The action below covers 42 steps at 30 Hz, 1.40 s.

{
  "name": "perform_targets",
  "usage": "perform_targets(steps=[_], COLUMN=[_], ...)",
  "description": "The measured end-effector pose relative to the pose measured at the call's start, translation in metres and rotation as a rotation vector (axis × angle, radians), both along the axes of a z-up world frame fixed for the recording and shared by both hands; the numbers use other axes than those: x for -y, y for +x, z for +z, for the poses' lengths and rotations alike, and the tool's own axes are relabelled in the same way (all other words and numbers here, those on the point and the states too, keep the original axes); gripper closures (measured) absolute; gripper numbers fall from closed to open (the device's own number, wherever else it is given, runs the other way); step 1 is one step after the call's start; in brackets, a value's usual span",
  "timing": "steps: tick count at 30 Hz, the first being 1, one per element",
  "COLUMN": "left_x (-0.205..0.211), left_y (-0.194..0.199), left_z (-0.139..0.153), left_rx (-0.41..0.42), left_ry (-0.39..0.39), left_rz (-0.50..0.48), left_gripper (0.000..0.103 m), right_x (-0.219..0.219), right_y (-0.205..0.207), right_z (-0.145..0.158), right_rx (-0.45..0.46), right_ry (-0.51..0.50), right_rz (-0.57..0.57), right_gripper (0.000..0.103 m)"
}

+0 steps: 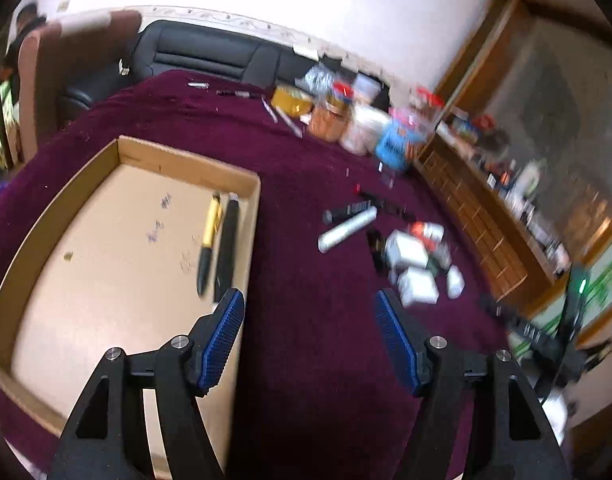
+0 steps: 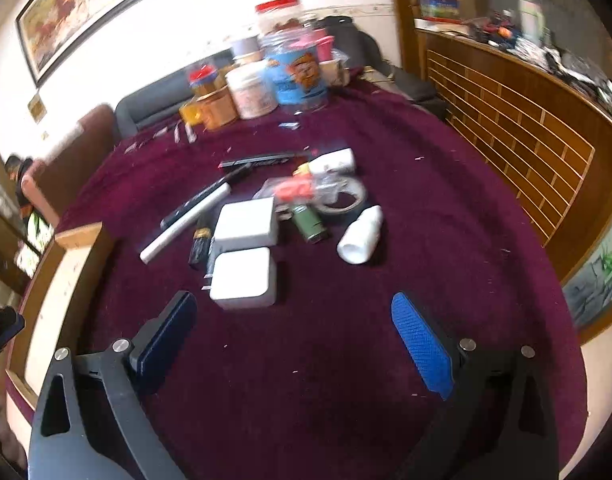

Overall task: Organize rigid objects
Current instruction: 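Grasp the white charger block with the right tool, then grasp the white marker with the left tool while the right tool holds the charger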

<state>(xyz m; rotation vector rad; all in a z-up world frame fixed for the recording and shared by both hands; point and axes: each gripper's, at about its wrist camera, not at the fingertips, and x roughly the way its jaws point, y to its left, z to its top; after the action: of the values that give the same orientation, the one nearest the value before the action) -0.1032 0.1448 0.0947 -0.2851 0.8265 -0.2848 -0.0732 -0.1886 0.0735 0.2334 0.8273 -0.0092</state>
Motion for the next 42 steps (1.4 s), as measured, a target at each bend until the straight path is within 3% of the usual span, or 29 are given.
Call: perform_targets(steps=[5, 12, 13, 14, 15, 17, 24, 29, 33, 39, 42], left_x=[0.031, 0.048, 0.050, 0.051, 0.052, 0.053, 0.057, 0.067, 0.080, 0.099, 0.105], left_y=[-0.014, -0.035, -0.037, -0.038, -0.038, -0.036, -0.027, -0.019, -0.014, -0.002, 0.008], left_z=[-0.009, -0.001, -0.001, -0.001, -0.002, -0.003, -0.012, -0.022, -0.029, -0.041, -0.049], left_rx=[-0.009, 0.076, 0.084, 0.086, 0.084, 0.077, 0.039, 0.007, -0.018, -0.051, -0.092], left_ry=[0.159, 0.349, 0.371, 0.382, 0.386, 0.393, 0.405, 0.423, 0.443, 0.478, 0.450], left_rz=[0.008, 0.044, 0.045, 0.042, 0.036, 0.033, 0.030, 0.013, -0.007, -0.030, -0.046], left_gripper=[0.041, 0.041, 0.041, 0.041, 0.041, 0.041, 0.041, 0.041, 0.041, 0.041, 0.041], right_x=[-0.035, -0.060, -0.061, -0.062, -0.061, -0.055, -0.041, -0.012, 0.019, 0.031, 0.036], right_y=[0.024, 0.059, 0.062, 0.067, 0.070, 0.071, 0.045, 0.033, 0.035, 0.036, 0.034], right_z=[-0.017, -0.045, -0.047, -0.051, -0.055, -0.058, -0.058, -0.055, -0.056, -0.058, -0.059], right_rx=[-0.067, -0.160, -0.167, -0.176, -0.193, -0.205, -0.193, -0.167, -0.120, -0.050, -0.035], right_ry=[-0.088, -0.150, -0.147, -0.133, -0.099, -0.054, -0.057, -0.050, 0.031, 0.098, 0.149], right_rz=[0.085, 0.124, 0.121, 0.120, 0.133, 0.136, 0.149, 0.078, 0.004, -0.015, -0.018], right_gripper=[0.004, 0.005, 0.006, 0.018, 0.036, 0.038, 0.038, 0.037, 0.037, 0.037, 0.037])
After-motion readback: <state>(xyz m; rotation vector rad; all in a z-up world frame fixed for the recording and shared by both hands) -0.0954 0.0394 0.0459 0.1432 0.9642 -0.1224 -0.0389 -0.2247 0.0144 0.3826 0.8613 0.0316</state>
